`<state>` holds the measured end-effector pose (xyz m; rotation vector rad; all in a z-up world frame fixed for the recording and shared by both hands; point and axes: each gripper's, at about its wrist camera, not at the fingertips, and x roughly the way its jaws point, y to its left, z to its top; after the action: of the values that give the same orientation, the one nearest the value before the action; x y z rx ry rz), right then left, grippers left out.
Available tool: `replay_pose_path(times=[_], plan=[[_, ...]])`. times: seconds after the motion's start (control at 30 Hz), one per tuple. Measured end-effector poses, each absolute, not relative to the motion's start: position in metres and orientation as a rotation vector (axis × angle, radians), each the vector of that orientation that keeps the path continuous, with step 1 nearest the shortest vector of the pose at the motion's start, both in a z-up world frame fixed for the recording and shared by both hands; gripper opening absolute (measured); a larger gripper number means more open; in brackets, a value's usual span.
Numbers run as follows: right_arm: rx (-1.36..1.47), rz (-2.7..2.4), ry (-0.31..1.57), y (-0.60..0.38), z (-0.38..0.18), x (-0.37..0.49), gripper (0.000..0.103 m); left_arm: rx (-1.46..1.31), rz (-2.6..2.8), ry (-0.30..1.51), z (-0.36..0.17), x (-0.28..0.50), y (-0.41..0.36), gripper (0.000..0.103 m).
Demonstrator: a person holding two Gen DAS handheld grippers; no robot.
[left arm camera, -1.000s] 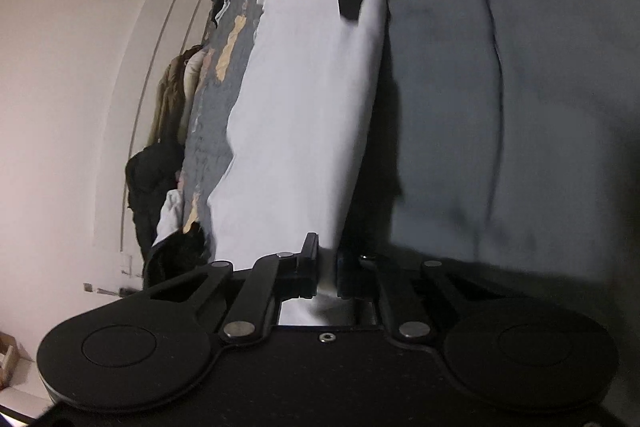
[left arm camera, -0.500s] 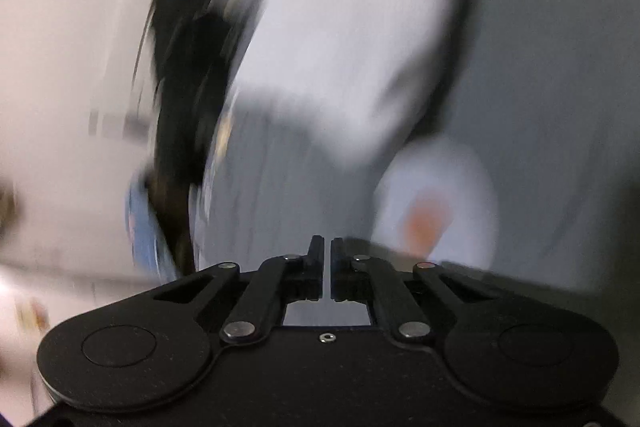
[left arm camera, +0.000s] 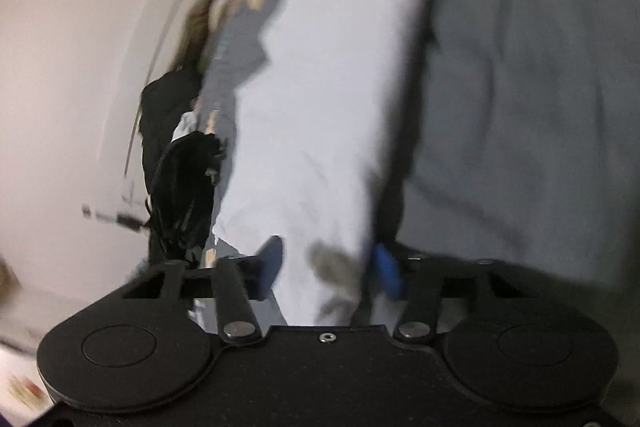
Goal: Fold clothes
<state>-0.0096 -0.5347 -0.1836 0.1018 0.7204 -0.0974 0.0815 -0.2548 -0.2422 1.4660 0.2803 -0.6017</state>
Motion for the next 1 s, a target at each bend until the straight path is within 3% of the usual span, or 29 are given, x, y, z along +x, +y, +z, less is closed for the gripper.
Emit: replay_pose_path(times=[0.17, 0.33, 0.47, 0.57, 0.63, 0.67, 0.77, 1.0], plan=[[0.064, -0.112, 0.741, -0.542, -0.194, -0.011, 0.055, 1.488, -0.627, 0.294, -0.229, 0.092, -0.221, 0.011], [0.031, -0.111, 0.751, -0.545, -0.195, -0.009, 0.055, 1.455, -0.612, 0.316, -0.218, 0.088, -0.206, 0.008], [-0.019, -0.082, 0.742, -0.546, -0.185, -0.013, 0.055, 1.149, -0.509, 0.450, -0.174, 0.078, -0.198, 0.012], [-0.088, -0.040, 0.722, -0.545, -0.170, -0.019, 0.055, 0.879, -0.557, 0.479, -0.137, 0.072, -0.221, 0.022], [-0.150, -0.007, 0.706, -0.543, -0.159, -0.025, 0.055, 0.789, -0.648, 0.479, -0.125, 0.055, -0.247, 0.039], [-0.193, 0.013, 0.695, -0.541, -0.152, -0.029, 0.055, 0.763, -0.690, 0.456, -0.124, 0.047, -0.265, 0.054], [-0.344, 0.090, 0.692, -0.529, -0.138, -0.040, 0.055, 0.641, -0.723, 0.356, -0.128, 0.025, -0.296, 0.056], [-0.775, 0.228, 0.774, -0.495, -0.167, -0.037, 0.055, 0.393, -0.751, 0.494, -0.145, 0.026, -0.295, 0.056]])
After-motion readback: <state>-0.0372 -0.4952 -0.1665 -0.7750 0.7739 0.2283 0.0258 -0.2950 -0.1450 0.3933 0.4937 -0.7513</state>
